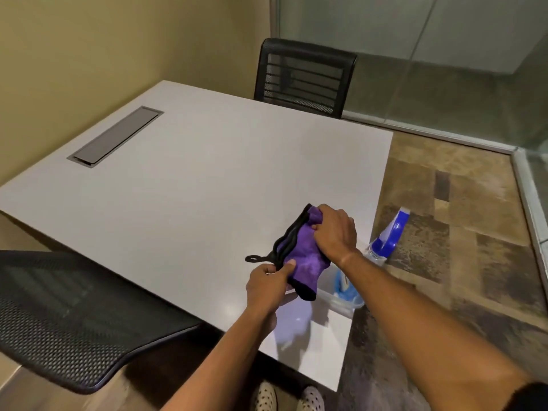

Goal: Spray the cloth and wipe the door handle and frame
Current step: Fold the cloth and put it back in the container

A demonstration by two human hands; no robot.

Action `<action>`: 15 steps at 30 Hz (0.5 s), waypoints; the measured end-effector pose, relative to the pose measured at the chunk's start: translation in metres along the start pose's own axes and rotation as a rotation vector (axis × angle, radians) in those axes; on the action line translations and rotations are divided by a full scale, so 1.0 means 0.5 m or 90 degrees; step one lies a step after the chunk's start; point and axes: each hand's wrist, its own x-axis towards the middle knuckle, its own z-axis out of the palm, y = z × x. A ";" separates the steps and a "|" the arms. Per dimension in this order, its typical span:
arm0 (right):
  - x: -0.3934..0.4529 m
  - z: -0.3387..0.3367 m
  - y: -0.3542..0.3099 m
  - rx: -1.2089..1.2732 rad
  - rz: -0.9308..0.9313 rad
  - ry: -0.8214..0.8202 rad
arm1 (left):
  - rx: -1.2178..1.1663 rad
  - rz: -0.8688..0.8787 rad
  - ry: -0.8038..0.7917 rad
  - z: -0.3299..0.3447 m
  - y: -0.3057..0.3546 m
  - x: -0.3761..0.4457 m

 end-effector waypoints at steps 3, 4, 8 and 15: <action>0.015 0.010 0.001 -0.053 -0.021 0.024 | 0.033 -0.001 0.010 0.006 -0.005 0.031; 0.019 0.014 0.001 -0.070 -0.035 0.033 | 0.052 -0.001 0.018 0.007 -0.007 0.041; 0.026 0.037 0.017 -0.139 -0.083 0.027 | 0.126 0.017 0.046 0.008 -0.017 0.069; 0.015 0.076 0.054 -0.149 -0.038 0.019 | 0.345 0.129 0.036 0.025 -0.023 0.101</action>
